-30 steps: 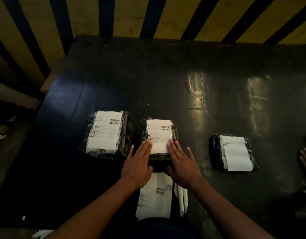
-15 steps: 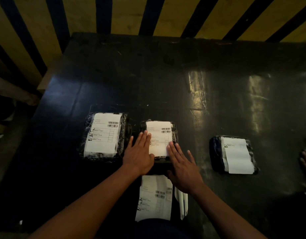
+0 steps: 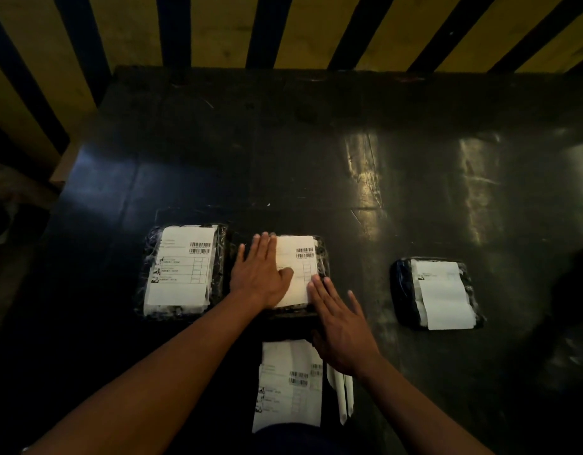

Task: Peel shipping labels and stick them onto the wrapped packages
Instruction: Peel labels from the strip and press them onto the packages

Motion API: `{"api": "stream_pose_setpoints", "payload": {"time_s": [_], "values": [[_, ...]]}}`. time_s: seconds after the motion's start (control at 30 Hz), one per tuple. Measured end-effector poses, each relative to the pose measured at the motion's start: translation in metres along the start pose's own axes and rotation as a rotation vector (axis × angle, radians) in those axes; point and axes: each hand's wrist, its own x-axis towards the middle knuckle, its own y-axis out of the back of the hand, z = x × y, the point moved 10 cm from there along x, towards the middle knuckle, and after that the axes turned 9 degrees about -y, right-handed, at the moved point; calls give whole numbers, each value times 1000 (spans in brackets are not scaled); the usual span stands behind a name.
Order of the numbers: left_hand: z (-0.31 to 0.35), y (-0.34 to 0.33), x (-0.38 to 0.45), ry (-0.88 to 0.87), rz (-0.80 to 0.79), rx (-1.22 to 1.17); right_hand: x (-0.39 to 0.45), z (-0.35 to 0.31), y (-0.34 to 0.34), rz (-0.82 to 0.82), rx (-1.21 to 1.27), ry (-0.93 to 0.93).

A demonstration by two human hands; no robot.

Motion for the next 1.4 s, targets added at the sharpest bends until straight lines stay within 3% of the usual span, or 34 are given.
{"api": "stream_pose_setpoints", "payload": {"time_s": [0.17,0.23,0.4,0.5,0.6,0.7,0.77,1.03,1.2,1.4], "values": [[37,1,9,-257,8,-4,0,0,2,25,18,-10],[37,-5,10,-269,-11,-17,1,0,2,15,13,-4],[7,1,16,-86,46,-169,1,0,7,40,58,2],[-12,3,-1,62,133,-364,6,3,33,155,302,-36],[-22,-21,-21,173,165,-646,21,25,51,287,553,-208],[-12,-40,-38,178,192,-798,44,30,32,83,696,-302],[-9,-41,-46,187,243,-800,53,28,20,-29,739,-304],[13,-11,-65,114,386,-570,56,54,14,-51,878,-341],[34,17,-72,44,467,-480,50,57,28,23,977,-334],[65,30,-66,-25,434,-539,22,81,56,152,1071,-334]]}}
